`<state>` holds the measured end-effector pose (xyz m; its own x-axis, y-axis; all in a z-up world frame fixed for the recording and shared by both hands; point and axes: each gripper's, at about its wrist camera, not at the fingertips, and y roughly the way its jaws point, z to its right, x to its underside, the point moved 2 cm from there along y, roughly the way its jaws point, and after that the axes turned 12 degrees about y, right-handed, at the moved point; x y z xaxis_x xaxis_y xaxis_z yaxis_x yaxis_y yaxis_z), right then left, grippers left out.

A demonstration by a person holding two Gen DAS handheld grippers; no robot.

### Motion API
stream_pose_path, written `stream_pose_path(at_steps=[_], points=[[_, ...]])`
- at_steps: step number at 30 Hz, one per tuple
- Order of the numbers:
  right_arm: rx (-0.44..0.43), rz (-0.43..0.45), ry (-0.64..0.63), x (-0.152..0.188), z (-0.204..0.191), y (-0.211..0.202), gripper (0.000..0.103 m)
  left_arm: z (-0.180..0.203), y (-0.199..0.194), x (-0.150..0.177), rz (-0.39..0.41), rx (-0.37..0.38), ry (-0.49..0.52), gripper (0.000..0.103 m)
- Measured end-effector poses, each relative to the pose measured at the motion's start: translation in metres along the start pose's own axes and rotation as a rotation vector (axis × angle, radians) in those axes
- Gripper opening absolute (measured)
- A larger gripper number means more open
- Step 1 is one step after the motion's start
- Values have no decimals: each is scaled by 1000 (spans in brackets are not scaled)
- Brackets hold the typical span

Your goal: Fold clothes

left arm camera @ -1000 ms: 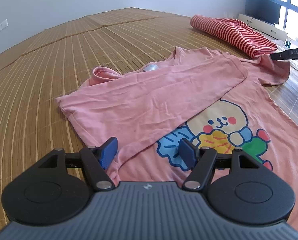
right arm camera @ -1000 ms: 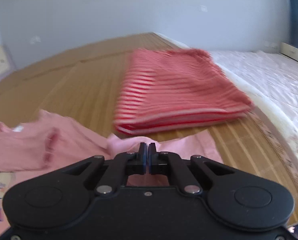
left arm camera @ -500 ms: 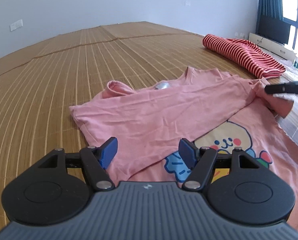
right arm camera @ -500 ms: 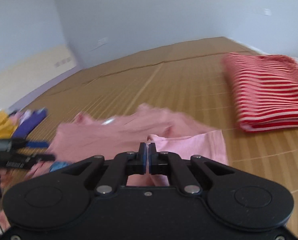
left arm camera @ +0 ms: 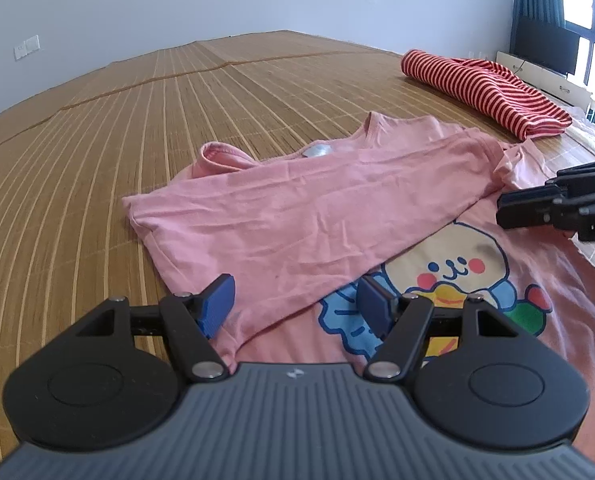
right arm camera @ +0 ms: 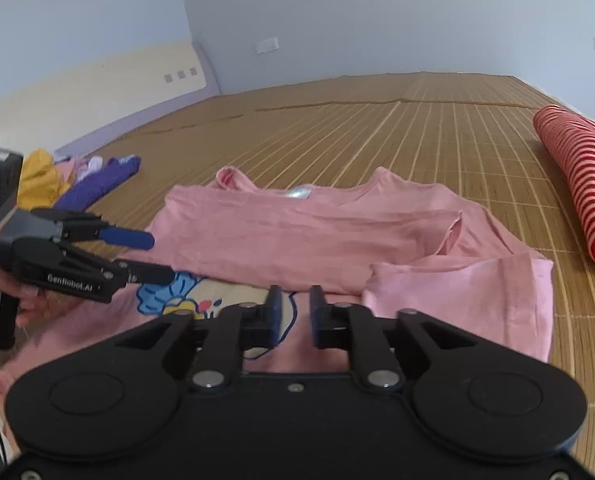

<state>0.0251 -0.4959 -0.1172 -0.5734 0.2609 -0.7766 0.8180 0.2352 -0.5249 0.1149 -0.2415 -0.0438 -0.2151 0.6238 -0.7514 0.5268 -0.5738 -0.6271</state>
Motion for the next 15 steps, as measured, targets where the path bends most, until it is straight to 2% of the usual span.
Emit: stream_pose_path(at_steps=[1,3,4,8,10,15], points=[[3,-9,-9,1,-1,-1,23,1,1,0,0,-1,1,73],[-3,-25,-15,2,-1,-1,36,1,1,0,-1,-3,8,73],[-9,-32,-16,3,-2,-2,46,2,1,0,-1,-4,12,73],[-3,-15,-40,6,-7,-9,58,2,0,0,3,-5,9,73],[7,12,-42,4,-6,-13,60,2,-2,-1,6,-5,8,73],[-15,47,23,-5,5,-26,71,11,-4,-4,14,13,3,73]])
